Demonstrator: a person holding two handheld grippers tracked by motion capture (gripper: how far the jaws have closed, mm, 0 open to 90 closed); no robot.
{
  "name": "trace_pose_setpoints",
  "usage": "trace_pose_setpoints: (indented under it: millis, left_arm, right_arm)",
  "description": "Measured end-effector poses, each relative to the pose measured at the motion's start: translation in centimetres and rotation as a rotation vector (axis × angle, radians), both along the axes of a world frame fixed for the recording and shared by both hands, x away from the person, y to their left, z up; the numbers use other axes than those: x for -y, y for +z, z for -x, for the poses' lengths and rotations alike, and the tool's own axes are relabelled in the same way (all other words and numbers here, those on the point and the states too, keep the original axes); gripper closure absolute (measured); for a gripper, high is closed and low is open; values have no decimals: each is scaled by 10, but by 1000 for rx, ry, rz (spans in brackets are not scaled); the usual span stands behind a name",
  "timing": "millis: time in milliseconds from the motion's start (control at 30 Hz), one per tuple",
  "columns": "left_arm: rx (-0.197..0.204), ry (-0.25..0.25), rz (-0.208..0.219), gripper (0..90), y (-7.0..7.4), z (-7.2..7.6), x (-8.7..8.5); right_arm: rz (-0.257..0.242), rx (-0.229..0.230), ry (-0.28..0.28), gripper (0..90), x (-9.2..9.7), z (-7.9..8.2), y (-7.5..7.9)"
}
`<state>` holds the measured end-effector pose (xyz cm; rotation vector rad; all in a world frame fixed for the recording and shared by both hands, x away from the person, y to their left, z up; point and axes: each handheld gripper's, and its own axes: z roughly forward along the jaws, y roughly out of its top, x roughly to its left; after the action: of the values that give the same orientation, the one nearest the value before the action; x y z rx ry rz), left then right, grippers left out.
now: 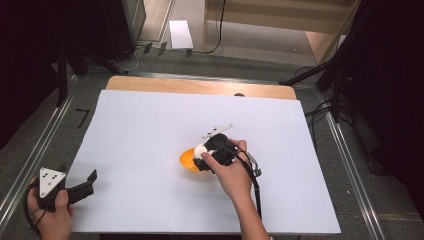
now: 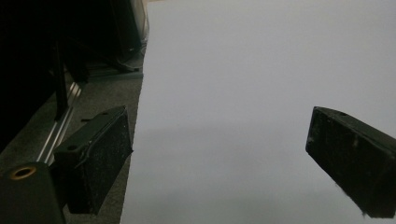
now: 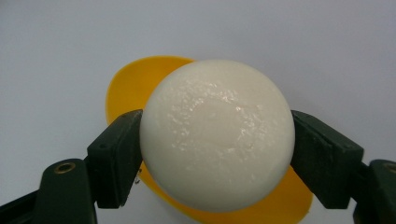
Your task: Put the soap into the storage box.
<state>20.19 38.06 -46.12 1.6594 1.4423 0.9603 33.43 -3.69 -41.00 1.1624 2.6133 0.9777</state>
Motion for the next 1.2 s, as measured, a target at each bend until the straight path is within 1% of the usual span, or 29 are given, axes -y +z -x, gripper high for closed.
trace_pose_setpoints:
  millis: [333, 400, 567, 600, 733, 800, 833, 1067, 1133, 1200]
  left_arm:
    - [-1, 0, -1, 72, 0, 0, 0]
    - [0, 0, -2, 72, 0, 0, 0]
    - [0, 0, -2, 72, 0, 0, 0]
    - [0, 0, -2, 72, 0, 0, 0]
    - [0, -2, -2, 72, 0, 0, 0]
    - [0, -1, -3, 72, 0, 0, 0]
    - [0, -2, -3, 72, 0, 0, 0]
    - [1, -1, -3, 72, 0, 0, 0]
    - [1, -2, -3, 72, 0, 0, 0]
    - [0, -2, -3, 72, 0, 0, 0]
  right_arm:
    - [9, -11, -6, 232, -2, 0, -9]
    - [0, -14, -9, 232, -1, 1, -10]
    - [4, -15, -9, 232, -1, 2, -11]
    - [2, -21, -9, 231, -2, 2, -11]
    - [2, -17, -12, 237, -2, 2, -11]
    - [-17, -12, -12, 242, -1, 2, -10]
    - [-22, -19, -16, 243, -1, 2, -9]
    - [-25, -18, -16, 243, 1, 4, -9]
    - [-29, -9, -14, 228, 4, 4, -8]
    - [-32, -12, -22, 218, 5, 5, -8]
